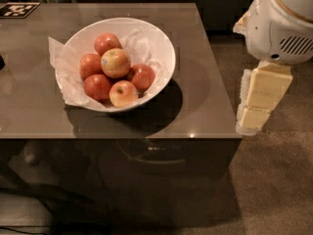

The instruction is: Pick apple from white bowl

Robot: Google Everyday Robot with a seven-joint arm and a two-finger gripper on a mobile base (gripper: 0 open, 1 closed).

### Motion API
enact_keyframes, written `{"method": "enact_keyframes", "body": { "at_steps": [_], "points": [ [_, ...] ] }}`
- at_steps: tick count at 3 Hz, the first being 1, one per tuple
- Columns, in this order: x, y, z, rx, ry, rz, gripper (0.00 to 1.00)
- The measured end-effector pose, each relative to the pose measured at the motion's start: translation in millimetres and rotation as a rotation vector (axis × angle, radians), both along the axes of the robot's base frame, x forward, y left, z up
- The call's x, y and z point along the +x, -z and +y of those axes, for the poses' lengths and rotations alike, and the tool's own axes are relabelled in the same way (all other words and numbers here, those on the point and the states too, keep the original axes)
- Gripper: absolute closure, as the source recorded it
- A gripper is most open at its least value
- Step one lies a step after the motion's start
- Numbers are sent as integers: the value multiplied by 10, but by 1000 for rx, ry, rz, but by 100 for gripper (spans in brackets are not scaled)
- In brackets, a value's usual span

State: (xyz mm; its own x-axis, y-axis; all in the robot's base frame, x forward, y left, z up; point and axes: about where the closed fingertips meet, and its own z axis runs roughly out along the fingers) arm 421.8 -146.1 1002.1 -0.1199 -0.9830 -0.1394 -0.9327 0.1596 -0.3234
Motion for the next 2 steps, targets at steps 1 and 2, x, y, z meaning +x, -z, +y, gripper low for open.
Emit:
{"method": "enact_keyframes", "body": {
  "at_steps": [1, 2],
  "points": [
    [-11, 16, 6, 46, -49, -19, 0],
    [289, 67, 190, 142, -76, -39, 0]
  ]
}}
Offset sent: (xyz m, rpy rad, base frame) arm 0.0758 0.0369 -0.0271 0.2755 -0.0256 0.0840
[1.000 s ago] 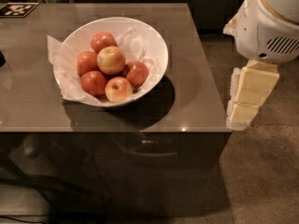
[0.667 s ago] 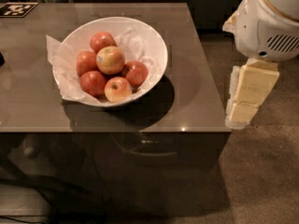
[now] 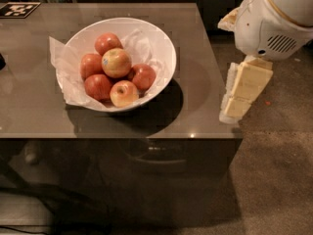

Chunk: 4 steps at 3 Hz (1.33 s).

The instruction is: Pick apple from white bowl

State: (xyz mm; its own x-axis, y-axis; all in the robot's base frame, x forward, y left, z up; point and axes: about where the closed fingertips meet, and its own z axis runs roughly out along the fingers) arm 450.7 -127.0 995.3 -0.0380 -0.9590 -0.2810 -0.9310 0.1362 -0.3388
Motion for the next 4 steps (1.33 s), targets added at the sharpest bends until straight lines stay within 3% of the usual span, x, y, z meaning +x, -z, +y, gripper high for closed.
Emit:
{"method": "enact_keyframes", "body": {
  "at_steps": [1, 2, 3, 4],
  "points": [
    [380, 62, 279, 29, -43, 32, 0],
    [637, 118, 579, 40, -126, 91, 0],
    [655, 96, 618, 44, -131, 85, 0],
    [701, 23, 788, 30, -73, 10, 0]
  ]
}}
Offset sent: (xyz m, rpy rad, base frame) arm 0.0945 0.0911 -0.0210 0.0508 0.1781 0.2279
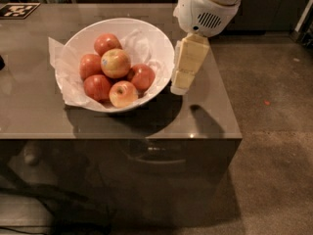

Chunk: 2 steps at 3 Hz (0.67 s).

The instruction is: Pick apple from white bowl

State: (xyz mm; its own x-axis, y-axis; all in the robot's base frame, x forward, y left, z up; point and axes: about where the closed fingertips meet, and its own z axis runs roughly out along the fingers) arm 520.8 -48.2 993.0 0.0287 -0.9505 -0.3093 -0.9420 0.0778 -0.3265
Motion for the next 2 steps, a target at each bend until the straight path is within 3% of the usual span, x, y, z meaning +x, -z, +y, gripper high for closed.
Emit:
{"method": "enact_keyframes", "body": {
  "at_steps": [1, 2],
  "points": [
    [116, -43, 211, -31, 57, -26, 0],
    [157, 18, 461, -51, 10, 29, 0]
  ]
}}
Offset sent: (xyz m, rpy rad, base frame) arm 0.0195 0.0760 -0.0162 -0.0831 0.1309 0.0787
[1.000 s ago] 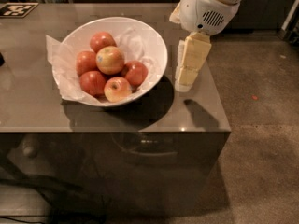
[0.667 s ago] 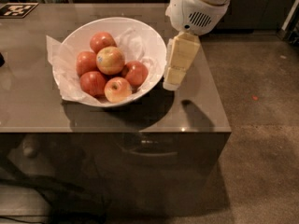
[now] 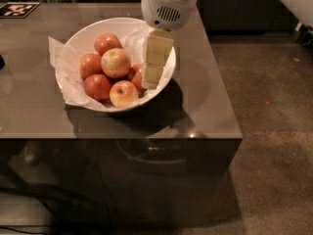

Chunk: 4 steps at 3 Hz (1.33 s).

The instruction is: Pick apple from white bowl

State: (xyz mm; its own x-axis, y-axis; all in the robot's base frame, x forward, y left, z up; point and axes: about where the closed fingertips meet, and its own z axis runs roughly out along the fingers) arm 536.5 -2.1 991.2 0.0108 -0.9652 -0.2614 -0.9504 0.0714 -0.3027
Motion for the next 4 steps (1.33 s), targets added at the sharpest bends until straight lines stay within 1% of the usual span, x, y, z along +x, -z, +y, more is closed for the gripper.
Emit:
{"method": "enact_keyframes", "body": {
  "at_steps": [1, 2, 3, 4],
  "points": [
    [-12, -22, 3, 2, 0, -6, 0],
    [87, 166, 343, 50, -69, 26, 0],
    [369, 411, 836, 53, -131, 92, 0],
    [405, 410, 865, 57, -134, 92, 0]
  ]
}}
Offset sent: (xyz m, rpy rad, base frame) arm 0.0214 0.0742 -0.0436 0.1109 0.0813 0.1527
